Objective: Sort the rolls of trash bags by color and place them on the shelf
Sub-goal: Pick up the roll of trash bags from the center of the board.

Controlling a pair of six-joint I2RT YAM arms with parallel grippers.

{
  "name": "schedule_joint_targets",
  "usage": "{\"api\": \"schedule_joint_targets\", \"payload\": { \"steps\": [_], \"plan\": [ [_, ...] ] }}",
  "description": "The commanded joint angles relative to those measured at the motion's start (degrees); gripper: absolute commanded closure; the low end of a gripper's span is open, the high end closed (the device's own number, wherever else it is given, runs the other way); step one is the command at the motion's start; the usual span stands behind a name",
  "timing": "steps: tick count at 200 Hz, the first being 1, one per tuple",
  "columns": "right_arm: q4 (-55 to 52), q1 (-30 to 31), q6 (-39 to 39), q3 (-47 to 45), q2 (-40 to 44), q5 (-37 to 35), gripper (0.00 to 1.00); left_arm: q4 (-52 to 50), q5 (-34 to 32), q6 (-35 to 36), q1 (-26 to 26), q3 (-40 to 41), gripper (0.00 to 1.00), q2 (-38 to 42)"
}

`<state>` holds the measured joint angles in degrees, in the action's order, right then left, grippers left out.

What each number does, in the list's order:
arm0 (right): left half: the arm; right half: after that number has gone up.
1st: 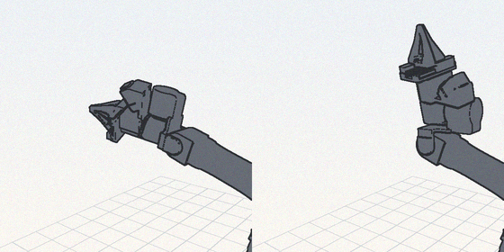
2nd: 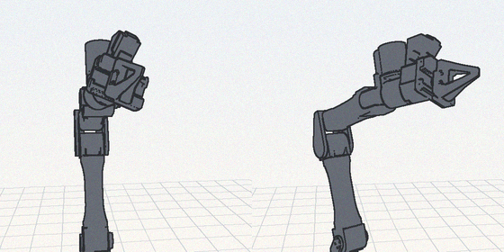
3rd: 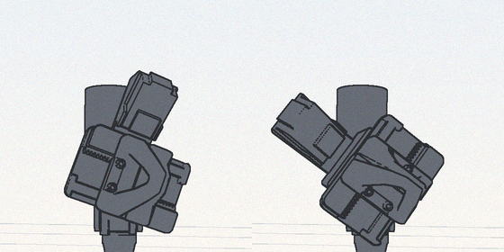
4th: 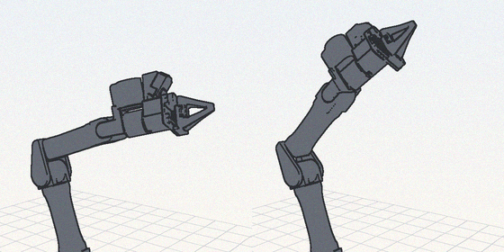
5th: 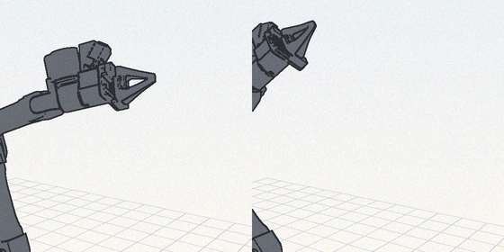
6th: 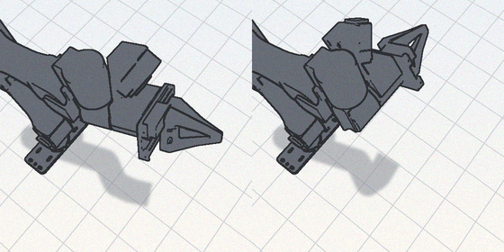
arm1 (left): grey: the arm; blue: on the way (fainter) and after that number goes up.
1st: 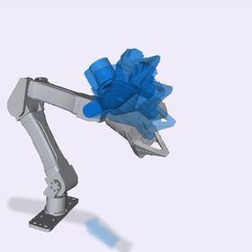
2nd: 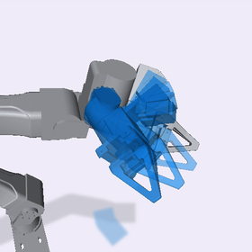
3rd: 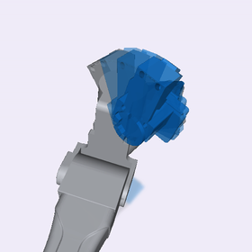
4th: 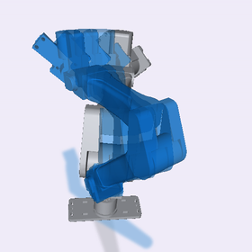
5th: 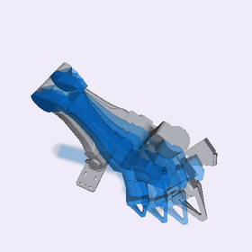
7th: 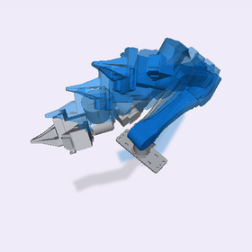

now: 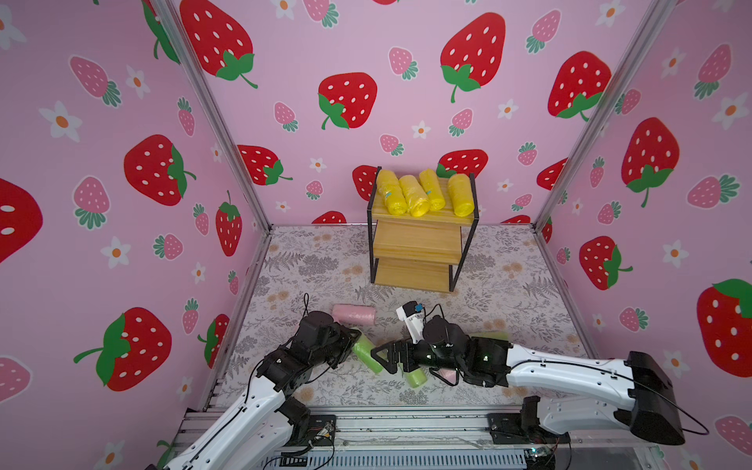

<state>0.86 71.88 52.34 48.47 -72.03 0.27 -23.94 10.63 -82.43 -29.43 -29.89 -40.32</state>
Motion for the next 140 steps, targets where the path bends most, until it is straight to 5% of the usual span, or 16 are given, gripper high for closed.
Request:
{"api": "schedule_joint_targets", "payload": {
  "steps": [1, 69, 140],
  "plan": [
    [2.2, 2.5, -0.6, 1.4, -1.9, -1.7, 0.01, 2.1, 1.4, -0.5, -0.2, -3.8, 1.0, 0.7],
    [2.6, 2.7, 0.0, 2.0, -6.2, -3.1, 0.02, 1.7, 1.0, -1.1, -0.2, -4.3, 1.0, 2.6],
    [4.7, 2.8, 1.0, 2.0, -7.0, -3.6, 0.37, 2.2, 1.1, -1.2, -0.2, -4.3, 1.0, 2.3]
  ]
}}
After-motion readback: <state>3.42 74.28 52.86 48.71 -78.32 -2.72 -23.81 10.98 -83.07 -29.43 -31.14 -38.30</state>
